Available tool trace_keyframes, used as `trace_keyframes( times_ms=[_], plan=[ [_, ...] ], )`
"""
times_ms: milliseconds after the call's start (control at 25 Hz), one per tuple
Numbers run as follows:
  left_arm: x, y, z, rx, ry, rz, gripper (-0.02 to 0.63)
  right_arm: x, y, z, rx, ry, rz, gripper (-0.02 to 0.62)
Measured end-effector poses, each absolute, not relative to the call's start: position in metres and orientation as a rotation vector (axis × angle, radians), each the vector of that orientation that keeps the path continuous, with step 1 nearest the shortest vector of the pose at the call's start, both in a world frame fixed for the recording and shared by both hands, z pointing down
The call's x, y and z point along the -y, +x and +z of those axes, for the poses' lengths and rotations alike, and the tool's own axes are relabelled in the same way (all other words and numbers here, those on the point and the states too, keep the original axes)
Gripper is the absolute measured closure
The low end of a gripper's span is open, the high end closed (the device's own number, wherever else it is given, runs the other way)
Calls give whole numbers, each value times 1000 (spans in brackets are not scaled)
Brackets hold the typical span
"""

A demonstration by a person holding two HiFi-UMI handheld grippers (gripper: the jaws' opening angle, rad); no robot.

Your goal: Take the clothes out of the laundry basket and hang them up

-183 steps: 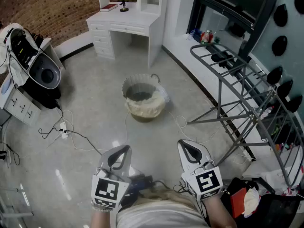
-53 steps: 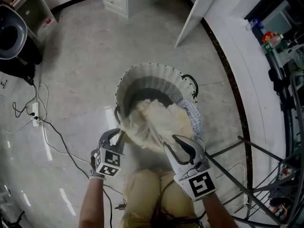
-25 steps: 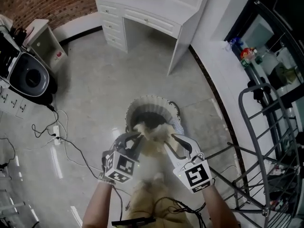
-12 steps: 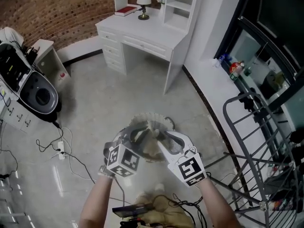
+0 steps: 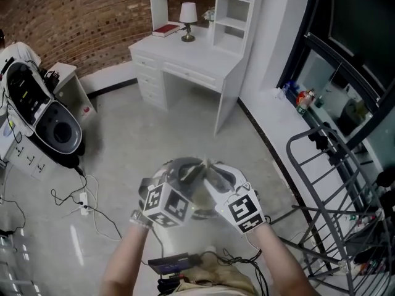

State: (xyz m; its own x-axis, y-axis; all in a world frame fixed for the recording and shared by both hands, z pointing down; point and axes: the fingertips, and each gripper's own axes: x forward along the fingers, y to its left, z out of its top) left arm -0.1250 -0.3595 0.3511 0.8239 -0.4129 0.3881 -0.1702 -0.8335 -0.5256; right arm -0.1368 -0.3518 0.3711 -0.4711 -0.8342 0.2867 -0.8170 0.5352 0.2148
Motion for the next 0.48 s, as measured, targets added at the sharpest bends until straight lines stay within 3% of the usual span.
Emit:
trace_keyframes(
  times_ms=[160, 280, 480],
  plan=[
    [349, -121, 344, -393, -2517, -671, 584, 349, -138, 371, 2398, 1345, -92, 479],
    [344, -120, 343, -386, -2521, -658, 581, 345, -133, 366, 2375, 1364, -126, 578],
    [335, -124, 346, -396, -2569, -614, 553, 340, -122, 352, 2321, 1419, -176, 583]
  ],
)
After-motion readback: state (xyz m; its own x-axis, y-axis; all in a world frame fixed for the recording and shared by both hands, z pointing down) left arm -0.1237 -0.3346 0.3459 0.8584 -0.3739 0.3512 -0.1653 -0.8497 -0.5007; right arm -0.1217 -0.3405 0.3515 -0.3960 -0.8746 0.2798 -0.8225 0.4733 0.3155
